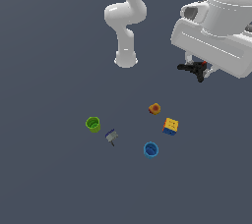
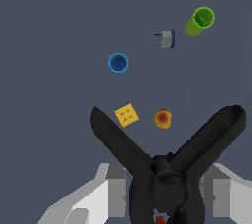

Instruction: Pick up a designated object from a clutter of objects.

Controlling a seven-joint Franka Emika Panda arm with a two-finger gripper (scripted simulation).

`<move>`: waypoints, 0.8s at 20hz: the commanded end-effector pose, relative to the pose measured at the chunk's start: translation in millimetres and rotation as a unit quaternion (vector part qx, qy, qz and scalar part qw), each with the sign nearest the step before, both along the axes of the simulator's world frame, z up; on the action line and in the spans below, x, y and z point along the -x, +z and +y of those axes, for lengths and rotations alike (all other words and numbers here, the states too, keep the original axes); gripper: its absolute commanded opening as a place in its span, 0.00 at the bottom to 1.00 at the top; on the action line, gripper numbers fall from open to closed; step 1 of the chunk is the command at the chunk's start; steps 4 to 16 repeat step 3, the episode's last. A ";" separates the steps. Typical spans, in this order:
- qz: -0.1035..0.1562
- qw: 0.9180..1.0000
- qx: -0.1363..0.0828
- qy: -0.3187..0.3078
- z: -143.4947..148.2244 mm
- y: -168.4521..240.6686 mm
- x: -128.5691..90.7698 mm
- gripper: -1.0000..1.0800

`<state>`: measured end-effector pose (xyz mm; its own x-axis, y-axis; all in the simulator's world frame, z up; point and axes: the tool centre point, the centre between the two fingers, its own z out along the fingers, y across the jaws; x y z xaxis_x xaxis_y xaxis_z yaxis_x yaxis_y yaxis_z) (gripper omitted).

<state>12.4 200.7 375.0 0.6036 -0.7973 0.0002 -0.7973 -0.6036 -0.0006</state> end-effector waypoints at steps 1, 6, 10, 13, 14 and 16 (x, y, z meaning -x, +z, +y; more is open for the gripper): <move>0.000 1.000 0.000 0.000 0.1 0.0 -0.4 0.00; 0.000 1.000 0.000 0.000 -0.1 -1.0 -0.6 0.00; 0.000 1.000 0.000 0.000 -0.1 -1.0 -0.6 0.00; 0.000 1.000 0.000 0.000 -0.1 -1.0 -0.6 0.00; 0.000 1.000 0.000 0.000 -0.1 -1.0 -0.6 0.00; 0.000 1.000 0.000 0.000 -0.1 -1.0 -0.6 0.00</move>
